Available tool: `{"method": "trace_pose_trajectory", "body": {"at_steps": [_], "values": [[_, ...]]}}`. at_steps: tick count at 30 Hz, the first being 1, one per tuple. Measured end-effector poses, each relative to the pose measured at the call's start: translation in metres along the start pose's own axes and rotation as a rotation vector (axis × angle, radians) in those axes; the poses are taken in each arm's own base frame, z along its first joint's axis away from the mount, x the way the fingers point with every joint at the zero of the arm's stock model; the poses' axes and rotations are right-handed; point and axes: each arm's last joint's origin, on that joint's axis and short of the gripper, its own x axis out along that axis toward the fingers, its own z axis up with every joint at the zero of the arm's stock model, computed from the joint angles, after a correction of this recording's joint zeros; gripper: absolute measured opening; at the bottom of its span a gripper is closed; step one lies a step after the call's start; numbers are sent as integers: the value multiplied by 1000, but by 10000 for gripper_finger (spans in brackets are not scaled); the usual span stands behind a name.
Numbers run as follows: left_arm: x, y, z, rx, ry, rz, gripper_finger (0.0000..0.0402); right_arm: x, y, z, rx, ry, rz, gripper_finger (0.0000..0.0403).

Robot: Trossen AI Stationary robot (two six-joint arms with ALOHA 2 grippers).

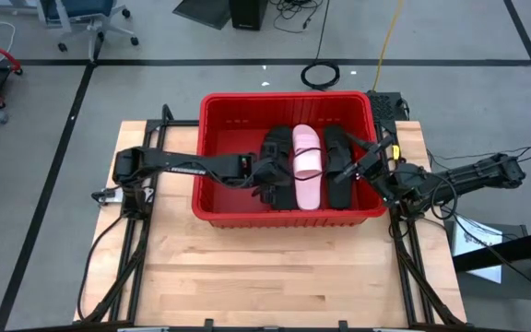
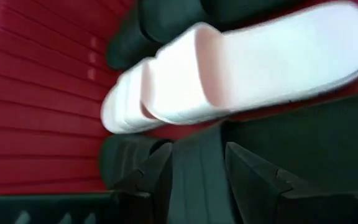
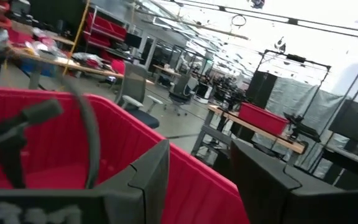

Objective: Pick and place slides into bin
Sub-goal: Return to Home Position

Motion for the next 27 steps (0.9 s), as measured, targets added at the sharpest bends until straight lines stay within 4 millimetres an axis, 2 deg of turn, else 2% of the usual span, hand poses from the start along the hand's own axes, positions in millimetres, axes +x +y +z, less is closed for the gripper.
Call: {"method": "trace_pose_trajectory", "body": {"at_steps": [5, 11, 20, 24, 27], "values": [[-24, 8, 5, -10, -32, 61, 148, 0, 1, 1, 29, -22, 31, 160], [-60, 11, 8, -45, -62, 101, 148, -7, 6, 6, 125, -90, 155, 160], [-135, 10, 9, -116, -194, 74, 147, -26, 13, 19, 339, -185, 330, 160], [-168, 9, 6, -155, -263, 43, 147, -37, 16, 24, 373, -207, 387, 160], [-185, 7, -2, -156, -256, 16, 147, -42, 18, 26, 363, -222, 416, 160]]}}
